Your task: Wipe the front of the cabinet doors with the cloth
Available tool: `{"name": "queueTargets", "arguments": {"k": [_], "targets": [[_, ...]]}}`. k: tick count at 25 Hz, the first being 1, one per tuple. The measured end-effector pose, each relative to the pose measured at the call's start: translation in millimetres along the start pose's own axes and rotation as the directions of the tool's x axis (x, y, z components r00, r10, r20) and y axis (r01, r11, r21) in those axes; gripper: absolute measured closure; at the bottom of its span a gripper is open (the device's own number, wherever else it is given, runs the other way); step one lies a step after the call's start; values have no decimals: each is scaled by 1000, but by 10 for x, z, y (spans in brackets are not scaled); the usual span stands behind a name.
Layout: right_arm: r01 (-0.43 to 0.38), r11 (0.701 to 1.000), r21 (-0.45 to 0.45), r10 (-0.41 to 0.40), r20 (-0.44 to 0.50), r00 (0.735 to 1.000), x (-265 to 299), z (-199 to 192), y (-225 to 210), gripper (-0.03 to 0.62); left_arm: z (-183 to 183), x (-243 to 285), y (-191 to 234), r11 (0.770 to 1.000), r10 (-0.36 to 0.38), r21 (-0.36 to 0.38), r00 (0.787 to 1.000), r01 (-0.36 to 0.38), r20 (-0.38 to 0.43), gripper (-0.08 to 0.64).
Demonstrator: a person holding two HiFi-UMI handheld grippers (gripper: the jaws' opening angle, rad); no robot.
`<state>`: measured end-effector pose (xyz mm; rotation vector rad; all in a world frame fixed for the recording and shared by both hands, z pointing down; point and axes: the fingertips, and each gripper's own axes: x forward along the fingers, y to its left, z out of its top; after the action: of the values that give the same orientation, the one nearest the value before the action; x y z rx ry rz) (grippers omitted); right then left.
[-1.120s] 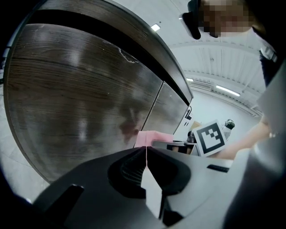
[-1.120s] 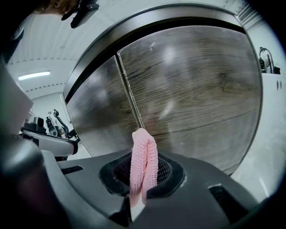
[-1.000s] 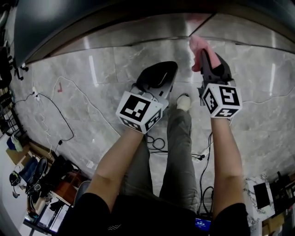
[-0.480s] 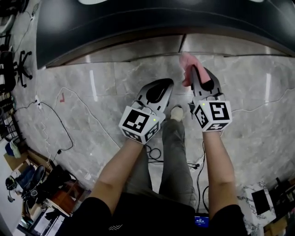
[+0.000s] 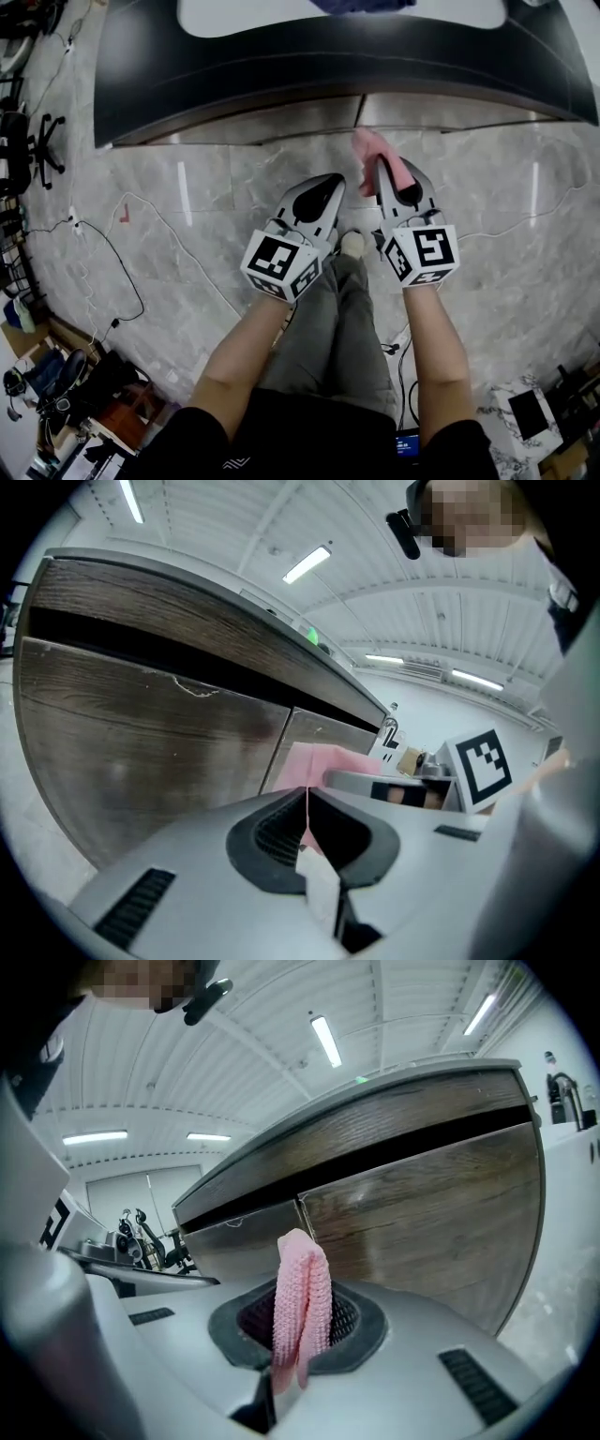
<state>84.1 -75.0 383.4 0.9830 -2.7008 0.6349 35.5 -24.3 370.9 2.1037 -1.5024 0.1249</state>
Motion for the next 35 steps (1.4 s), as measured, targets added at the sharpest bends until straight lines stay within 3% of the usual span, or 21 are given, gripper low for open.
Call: {"name": "queueTargets", "arguments": {"k": [18,29,35], "targets": [[22,999,-44,-20,52,998,165,278,295,548,203,-258,319,999,-32,-10,998,33,55,546],[-65,995,-75,73,102,992,368,498,50,548,277,52,349,999,18,27,997,-20,69,546],[-95,989,-112,106,98,990,330,592,-301,548,326,252,226,996,90,-13,989,-90,113,546]]}}
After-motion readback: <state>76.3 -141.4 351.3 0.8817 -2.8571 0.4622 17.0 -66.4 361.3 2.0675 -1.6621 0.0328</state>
